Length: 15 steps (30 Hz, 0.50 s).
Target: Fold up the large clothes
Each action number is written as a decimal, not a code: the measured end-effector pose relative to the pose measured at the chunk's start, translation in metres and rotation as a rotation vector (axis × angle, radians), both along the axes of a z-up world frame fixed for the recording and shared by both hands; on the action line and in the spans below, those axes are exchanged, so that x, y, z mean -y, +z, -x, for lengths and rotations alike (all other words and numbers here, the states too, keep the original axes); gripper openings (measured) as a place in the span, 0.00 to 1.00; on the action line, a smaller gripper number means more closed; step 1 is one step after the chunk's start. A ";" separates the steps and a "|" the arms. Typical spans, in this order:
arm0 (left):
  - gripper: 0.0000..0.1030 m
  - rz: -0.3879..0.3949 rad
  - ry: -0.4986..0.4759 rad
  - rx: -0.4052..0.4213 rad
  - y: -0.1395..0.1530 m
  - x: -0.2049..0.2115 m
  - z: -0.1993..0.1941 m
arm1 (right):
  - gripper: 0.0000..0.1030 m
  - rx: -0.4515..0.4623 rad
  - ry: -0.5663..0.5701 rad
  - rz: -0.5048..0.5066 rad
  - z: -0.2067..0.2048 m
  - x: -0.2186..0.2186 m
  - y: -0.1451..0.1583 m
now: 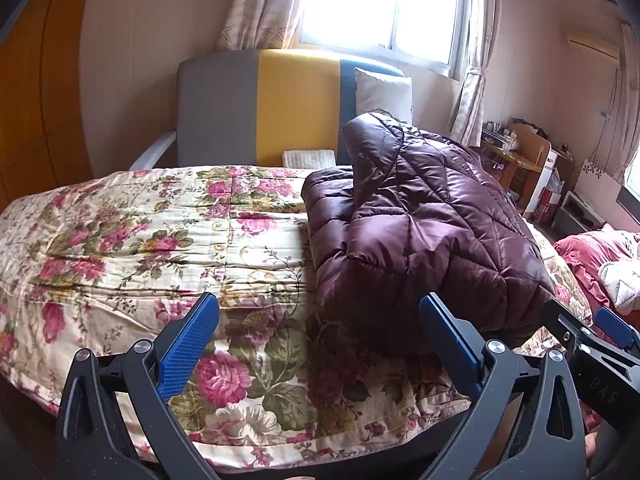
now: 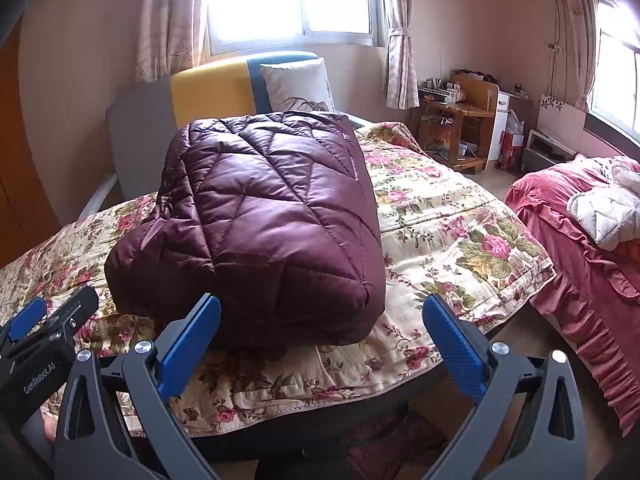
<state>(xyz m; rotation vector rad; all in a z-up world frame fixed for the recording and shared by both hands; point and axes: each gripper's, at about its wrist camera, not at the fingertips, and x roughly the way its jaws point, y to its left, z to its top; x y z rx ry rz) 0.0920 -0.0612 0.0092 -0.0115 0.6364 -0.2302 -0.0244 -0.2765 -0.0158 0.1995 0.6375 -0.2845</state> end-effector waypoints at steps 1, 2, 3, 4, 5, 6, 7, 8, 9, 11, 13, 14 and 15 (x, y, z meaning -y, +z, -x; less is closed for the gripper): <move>0.96 -0.001 0.004 0.000 0.000 0.000 0.001 | 0.98 -0.002 -0.002 -0.001 0.000 0.000 0.000; 0.96 -0.001 0.006 0.002 0.000 0.000 0.001 | 0.98 -0.003 -0.005 -0.001 0.000 0.000 0.000; 0.96 0.003 0.004 0.002 0.000 0.000 0.002 | 0.98 -0.003 -0.010 0.004 0.000 -0.001 -0.001; 0.96 0.000 0.008 0.002 0.000 0.000 0.002 | 0.98 -0.002 -0.014 0.010 0.000 0.000 -0.001; 0.96 -0.004 0.012 0.006 0.000 0.000 0.002 | 0.98 -0.001 -0.016 0.014 0.000 -0.001 0.000; 0.96 -0.008 0.012 0.011 0.001 0.000 0.003 | 0.98 0.001 -0.018 0.018 0.000 -0.001 0.000; 0.96 -0.011 0.013 0.013 0.001 0.001 0.003 | 0.98 0.001 -0.019 0.017 0.000 0.000 0.000; 0.96 -0.012 0.015 0.014 0.001 0.001 0.003 | 0.98 0.001 -0.018 0.014 0.000 0.000 -0.001; 0.96 -0.013 0.016 0.017 0.001 0.001 0.003 | 0.98 0.000 -0.017 0.009 -0.001 0.001 -0.001; 0.96 -0.019 0.015 0.023 0.001 0.002 0.003 | 0.98 0.001 -0.016 0.005 -0.002 0.003 -0.001; 0.96 -0.027 0.013 0.020 0.001 0.004 0.003 | 0.98 0.000 -0.013 0.002 -0.002 0.002 -0.001; 0.96 -0.025 0.014 0.017 0.000 0.004 0.003 | 0.98 -0.001 -0.011 0.000 -0.003 0.002 -0.001; 0.96 -0.024 0.014 0.016 0.000 0.004 0.003 | 0.98 -0.001 -0.008 -0.001 -0.003 0.002 -0.001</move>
